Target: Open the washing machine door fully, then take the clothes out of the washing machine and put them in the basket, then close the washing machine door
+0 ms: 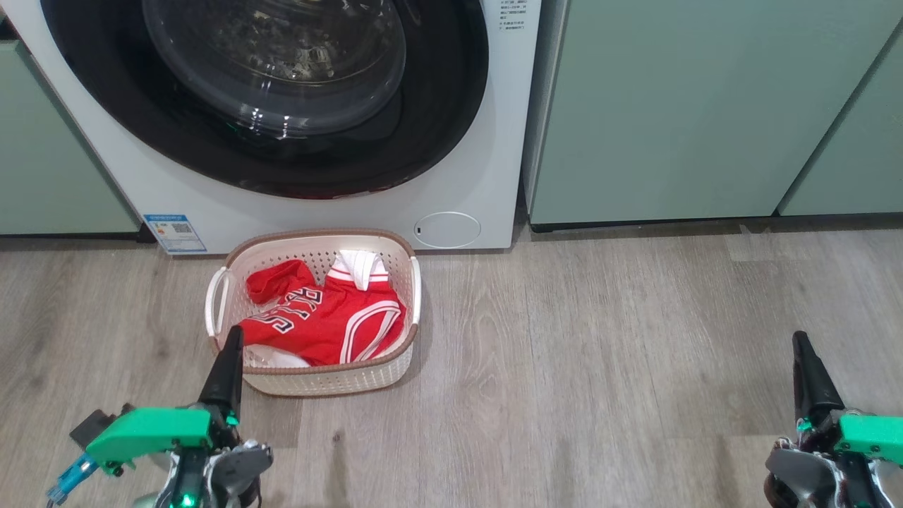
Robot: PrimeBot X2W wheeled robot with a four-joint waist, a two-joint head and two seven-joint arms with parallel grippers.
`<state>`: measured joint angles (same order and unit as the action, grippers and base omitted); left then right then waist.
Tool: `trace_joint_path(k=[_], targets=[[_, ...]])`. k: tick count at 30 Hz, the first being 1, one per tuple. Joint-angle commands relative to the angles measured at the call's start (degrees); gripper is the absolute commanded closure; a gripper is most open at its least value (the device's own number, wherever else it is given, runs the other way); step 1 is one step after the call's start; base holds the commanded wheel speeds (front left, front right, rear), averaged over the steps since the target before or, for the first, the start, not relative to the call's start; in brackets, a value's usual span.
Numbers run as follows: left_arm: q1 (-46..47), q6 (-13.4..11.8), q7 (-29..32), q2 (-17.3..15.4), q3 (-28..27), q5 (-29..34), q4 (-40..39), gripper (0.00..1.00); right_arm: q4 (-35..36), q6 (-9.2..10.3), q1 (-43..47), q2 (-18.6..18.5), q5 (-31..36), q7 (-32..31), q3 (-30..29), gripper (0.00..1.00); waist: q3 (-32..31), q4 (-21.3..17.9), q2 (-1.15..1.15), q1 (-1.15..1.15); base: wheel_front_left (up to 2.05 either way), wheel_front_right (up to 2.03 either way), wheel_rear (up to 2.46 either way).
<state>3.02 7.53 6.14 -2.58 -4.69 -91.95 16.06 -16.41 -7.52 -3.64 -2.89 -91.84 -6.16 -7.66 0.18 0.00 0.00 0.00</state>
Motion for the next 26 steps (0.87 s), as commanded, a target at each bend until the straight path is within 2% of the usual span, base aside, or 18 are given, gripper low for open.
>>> trace_joint_path(k=[1,26], targets=[[3.17,-0.04,0.35,-0.3,-1.83,-0.22,-2.02,1.0,2.38,0.03,-2.54,0.02,-0.33,-0.33,1.15,1.0,0.0,0.0,0.0,0.0,0.0,0.0,0.0],[3.17,-0.04,0.35,-0.3,-1.83,-0.22,-2.02,1.0,2.38,0.03,-2.54,0.02,-0.33,-0.32,1.15,1.0,0.0,0.0,0.0,0.0,0.0,0.0,0.0]])
